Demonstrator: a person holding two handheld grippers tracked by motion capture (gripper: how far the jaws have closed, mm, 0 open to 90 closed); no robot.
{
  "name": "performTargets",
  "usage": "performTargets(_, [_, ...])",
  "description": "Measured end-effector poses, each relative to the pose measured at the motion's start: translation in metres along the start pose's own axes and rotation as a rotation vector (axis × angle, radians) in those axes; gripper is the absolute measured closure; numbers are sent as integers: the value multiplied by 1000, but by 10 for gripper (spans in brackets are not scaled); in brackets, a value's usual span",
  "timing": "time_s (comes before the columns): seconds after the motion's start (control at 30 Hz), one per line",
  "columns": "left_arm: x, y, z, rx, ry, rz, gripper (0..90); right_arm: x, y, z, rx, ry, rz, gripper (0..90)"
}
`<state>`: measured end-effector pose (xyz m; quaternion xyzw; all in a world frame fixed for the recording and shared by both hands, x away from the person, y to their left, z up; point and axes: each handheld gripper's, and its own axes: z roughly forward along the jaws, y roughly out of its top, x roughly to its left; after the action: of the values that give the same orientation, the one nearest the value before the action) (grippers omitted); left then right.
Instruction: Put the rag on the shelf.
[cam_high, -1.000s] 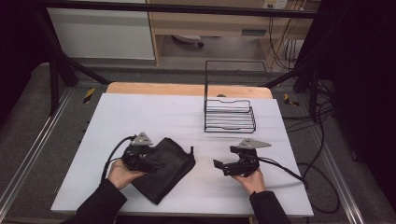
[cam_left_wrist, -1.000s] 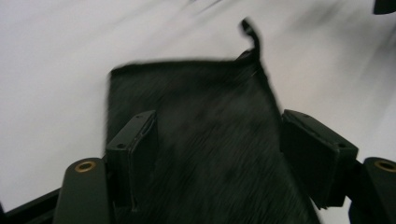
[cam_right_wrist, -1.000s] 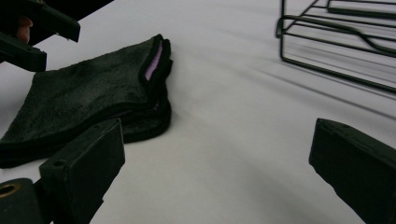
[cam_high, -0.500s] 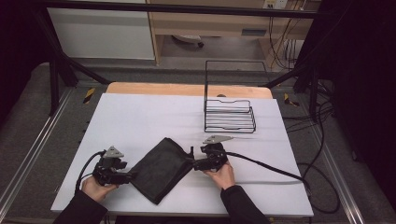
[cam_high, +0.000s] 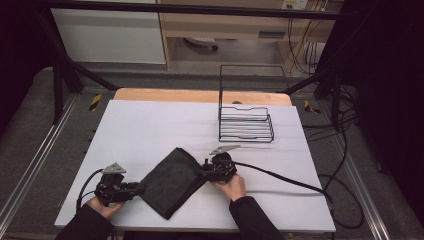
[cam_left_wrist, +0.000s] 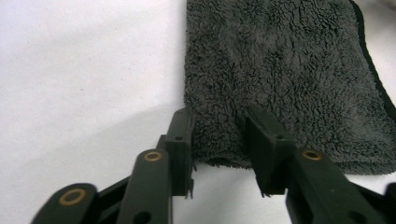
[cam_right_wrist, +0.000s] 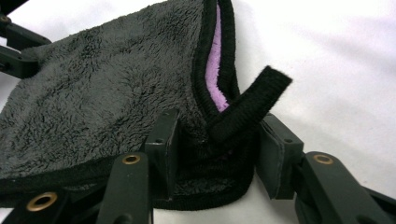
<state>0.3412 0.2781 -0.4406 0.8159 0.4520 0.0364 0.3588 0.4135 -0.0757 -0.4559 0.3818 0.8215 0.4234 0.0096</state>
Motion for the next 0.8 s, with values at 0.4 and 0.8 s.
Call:
performTargets(0.4, [-4,3,-5,-1,-21,-13,803,1,5,-8,-8,41,31,813])
performTargets(0.8, [-10,4,-8,-29,-58,-27,804,6,20,-28,-22,78,5,820])
